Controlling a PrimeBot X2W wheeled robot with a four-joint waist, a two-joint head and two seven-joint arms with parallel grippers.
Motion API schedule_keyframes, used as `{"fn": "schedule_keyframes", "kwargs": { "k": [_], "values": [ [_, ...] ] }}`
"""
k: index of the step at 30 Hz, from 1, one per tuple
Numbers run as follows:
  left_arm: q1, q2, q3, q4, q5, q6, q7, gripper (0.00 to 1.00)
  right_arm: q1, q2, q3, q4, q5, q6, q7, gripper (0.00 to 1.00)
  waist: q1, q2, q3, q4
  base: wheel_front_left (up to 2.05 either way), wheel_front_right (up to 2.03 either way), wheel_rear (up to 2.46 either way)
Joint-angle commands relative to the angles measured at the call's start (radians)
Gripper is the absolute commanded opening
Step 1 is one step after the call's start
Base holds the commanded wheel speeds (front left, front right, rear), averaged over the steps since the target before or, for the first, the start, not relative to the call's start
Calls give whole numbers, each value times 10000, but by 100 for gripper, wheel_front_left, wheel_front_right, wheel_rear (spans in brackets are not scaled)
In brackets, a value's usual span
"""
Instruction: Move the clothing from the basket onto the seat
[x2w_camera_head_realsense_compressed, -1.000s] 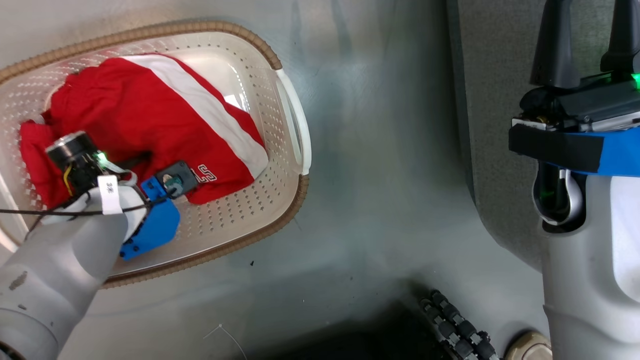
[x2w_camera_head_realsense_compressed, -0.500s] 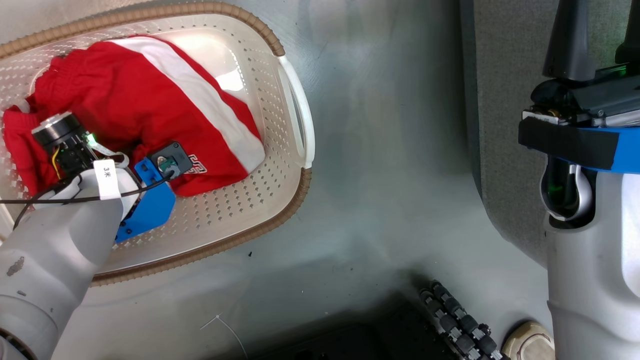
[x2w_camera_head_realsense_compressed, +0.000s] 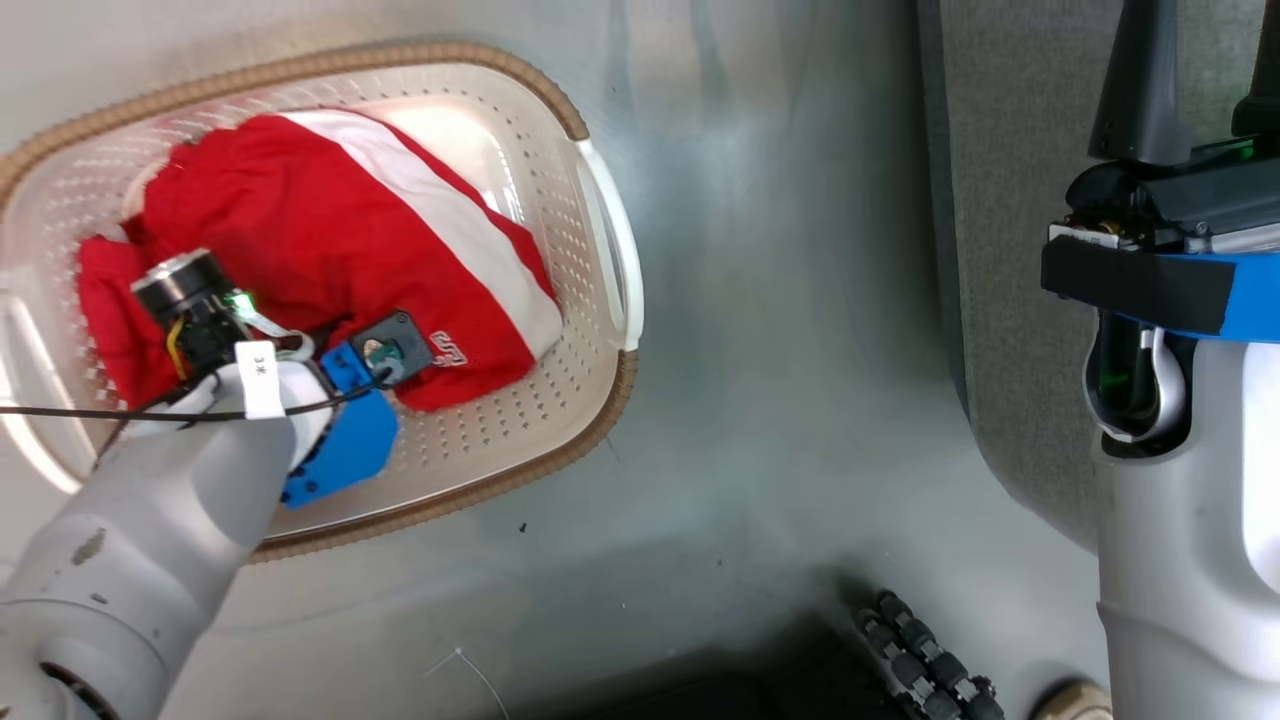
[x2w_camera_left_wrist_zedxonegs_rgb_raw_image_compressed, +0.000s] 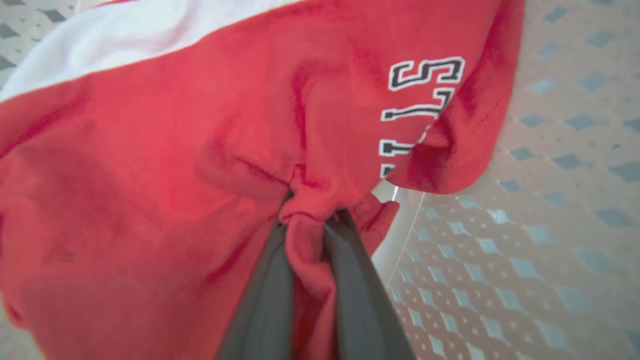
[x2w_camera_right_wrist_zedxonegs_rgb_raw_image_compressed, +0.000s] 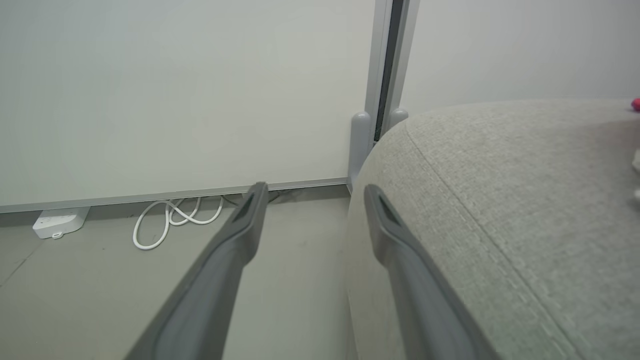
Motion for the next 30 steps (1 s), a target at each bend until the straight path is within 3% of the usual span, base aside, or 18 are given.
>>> {"fn": "schedule_keyframes", "kwargs": {
  "k": [1, 13, 19, 30],
  "values": [
    [125, -55, -10, -44, -90, 8, -119, 0, 89, 22, -28, 23, -40, -11, -8, 100, 1, 0, -181, 94, 0, 0, 0],
    [533, -729, -9, -257, -944, 8, -1172, 0, 603, 20, -269, 330, -324, -11, -8, 100, 1, 0, -1518, 665, 0, 0, 0],
    [478, -1015, 110, -471, -1875, 8, -1782, 0, 984, 17, -443, 471, -504, -11, -8, 100, 1, 0, -2300, 999, 0, 0, 0],
    [727, -1037, 803, -1662, -3156, 8, -2157, 0, 1805, 16, -693, 707, -790, -11, -8, 100, 1, 0, -3896, 1505, 0, 0, 0]
  ]
}}
